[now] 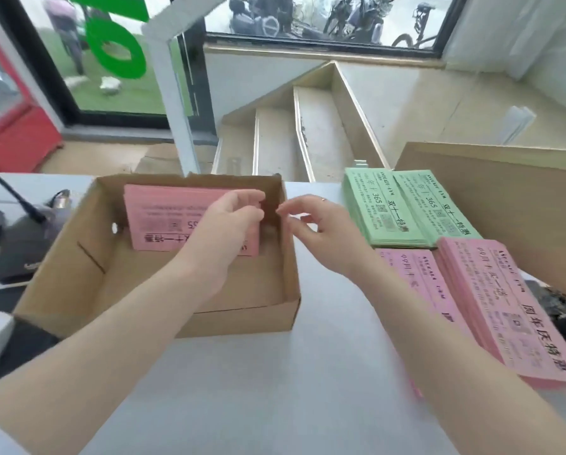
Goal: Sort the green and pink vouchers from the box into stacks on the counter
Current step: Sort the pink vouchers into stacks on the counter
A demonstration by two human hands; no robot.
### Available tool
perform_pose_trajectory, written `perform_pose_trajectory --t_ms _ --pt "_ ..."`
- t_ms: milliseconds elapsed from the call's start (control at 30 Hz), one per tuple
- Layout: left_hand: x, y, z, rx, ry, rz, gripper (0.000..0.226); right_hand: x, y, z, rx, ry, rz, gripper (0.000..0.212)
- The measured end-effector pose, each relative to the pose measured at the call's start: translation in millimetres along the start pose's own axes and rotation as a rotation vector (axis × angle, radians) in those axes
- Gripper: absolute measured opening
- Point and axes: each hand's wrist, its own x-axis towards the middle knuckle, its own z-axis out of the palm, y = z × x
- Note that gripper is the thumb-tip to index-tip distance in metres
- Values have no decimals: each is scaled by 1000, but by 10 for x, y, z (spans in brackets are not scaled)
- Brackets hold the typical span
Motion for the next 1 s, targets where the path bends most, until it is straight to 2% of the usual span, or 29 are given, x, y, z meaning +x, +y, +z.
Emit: perform_pose_trajectory --t_ms 100,167,233,333,433,600,767,900,1000 --pt "221 -4 -717 265 46 47 25 358 -234 409 -94 -38 113 34" --pt "429 -39 -1092 551 14 138 29 589 -276 642 -146 -118 294 46" --pt "678 -115 -1371 876 -69 285 36 793 -215 849 -114 -97 509 51" --pt "1000 -202 -1594 1183 -201 441 50 945 -11 1099 113 102 788 63" --pt "1165 -251 -1673 1376 -256 543 54 898 133 1219 446 241 920 60" --pt "1204 -363 -1726 1368 -267 646 49 862 139 1158 554 341 930 53" --pt "1182 -363 -1710 1382 -245 652 54 787 48 1158 526 195 889 34" --pt "1162 -318 -1659 1437 -223 637 62 616 -111 1122 418 96 697 32" --pt "1109 -210 -1664 1277 -173 673 72 508 -325 1039 306 83 466 31"
